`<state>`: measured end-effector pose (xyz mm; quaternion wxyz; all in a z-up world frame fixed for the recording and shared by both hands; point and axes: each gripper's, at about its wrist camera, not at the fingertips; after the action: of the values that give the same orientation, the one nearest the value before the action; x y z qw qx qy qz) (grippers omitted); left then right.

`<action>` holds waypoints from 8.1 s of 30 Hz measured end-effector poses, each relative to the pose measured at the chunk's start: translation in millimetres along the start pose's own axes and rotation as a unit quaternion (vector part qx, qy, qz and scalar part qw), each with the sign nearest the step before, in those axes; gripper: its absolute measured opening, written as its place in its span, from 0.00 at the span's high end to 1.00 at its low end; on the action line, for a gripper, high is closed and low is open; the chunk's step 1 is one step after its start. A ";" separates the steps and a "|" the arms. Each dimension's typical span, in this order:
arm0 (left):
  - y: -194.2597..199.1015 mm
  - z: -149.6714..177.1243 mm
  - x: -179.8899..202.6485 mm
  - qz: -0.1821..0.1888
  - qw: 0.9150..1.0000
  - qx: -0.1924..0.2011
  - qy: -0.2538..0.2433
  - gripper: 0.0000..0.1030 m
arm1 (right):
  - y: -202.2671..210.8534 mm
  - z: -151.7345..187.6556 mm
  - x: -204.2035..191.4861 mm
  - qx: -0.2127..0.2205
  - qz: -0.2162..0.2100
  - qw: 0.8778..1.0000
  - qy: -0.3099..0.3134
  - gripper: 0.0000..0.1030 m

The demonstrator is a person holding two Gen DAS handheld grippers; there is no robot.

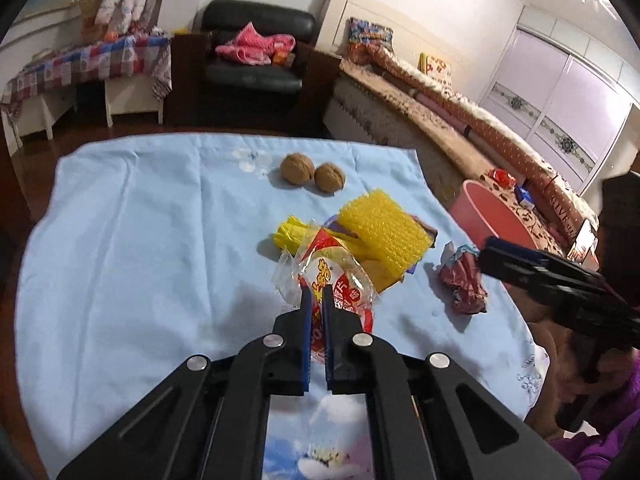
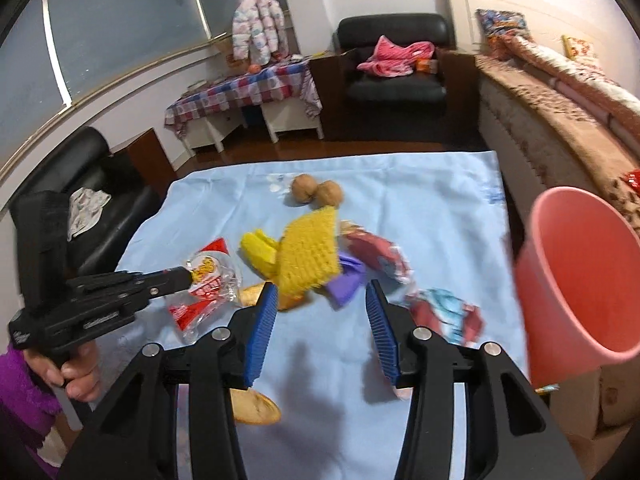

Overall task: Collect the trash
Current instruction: 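Grasp the snack bag with the left tool while the right tool grasps the yellow net, then carry the snack bag and yellow net over the pink bucket and open both tools, then withdraw both tools from the bucket back toward the cloth, then grasp the bread crust with the left tool while the right tool grasps the crumpled wrapper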

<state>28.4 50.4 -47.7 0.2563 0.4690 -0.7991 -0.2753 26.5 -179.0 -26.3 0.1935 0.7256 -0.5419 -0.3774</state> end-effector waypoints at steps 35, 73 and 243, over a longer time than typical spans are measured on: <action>34.6 -14.3 26.9 -0.018 0.999 0.048 0.002 0.96 | -1.7 -6.5 -0.8 0.001 -0.009 1.000 -0.006 0.92; -72.8 -129.2 221.5 0.065 0.988 0.058 -0.125 0.96 | 100.6 -28.8 207.9 0.142 0.133 0.966 -0.168 0.92; 50.9 5.2 32.3 -0.047 0.997 0.050 0.019 0.96 | -26.2 19.7 37.1 0.007 0.152 0.985 -0.081 0.56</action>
<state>-19.9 43.4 -11.9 0.2345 0.5232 -0.7841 -0.2377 33.0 -202.2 -69.5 0.1992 0.6032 -0.6626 -0.3968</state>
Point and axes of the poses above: each gripper's, at about its wrist camera, not at the fingertips, and y roughly against the way its jaws point, x to its right, z to its underside, and after that the axes turned 12 degrees about -y, right-handed
